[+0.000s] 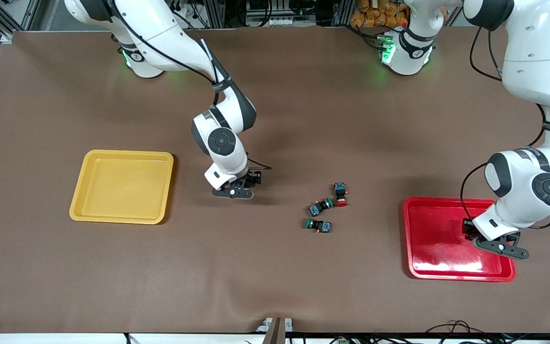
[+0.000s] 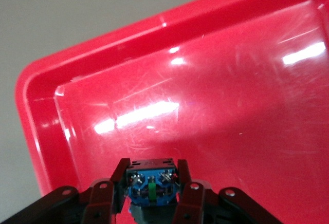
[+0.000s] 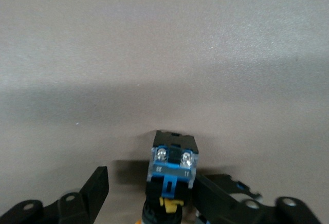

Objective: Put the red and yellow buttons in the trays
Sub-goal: 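Carry the red button into the red tray while the right gripper grasps, then release the red button while the right gripper carries the orange button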

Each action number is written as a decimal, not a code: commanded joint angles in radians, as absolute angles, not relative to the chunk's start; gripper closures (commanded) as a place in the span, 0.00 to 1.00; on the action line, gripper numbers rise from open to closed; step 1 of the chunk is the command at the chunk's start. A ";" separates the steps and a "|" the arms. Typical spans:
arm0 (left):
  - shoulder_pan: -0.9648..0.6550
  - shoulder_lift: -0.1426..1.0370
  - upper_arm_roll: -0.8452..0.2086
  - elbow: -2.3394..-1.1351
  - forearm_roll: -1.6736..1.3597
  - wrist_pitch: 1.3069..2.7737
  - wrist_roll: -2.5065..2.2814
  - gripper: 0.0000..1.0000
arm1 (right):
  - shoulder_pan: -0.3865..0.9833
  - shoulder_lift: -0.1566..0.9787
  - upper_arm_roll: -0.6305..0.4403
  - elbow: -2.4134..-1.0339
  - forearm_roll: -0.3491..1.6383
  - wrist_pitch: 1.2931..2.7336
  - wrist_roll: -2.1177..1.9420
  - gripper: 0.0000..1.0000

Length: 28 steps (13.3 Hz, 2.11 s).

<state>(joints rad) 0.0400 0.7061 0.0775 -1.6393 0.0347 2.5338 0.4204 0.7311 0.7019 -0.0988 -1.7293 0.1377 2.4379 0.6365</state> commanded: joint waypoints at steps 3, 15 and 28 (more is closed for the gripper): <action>0.034 0.759 0.075 -1.644 0.008 2.612 0.442 1.00 | 0.730 0.709 -0.101 -1.743 0.158 2.456 0.640 0.48; -0.191 0.562 0.074 -1.635 -0.032 2.330 -0.009 0.00 | 0.721 0.687 -0.103 -1.554 0.267 2.202 0.649 1.00; -0.547 0.649 0.067 -1.698 -0.075 2.350 -0.652 0.00 | 0.389 0.226 -0.115 -1.627 0.249 1.621 0.237 1.00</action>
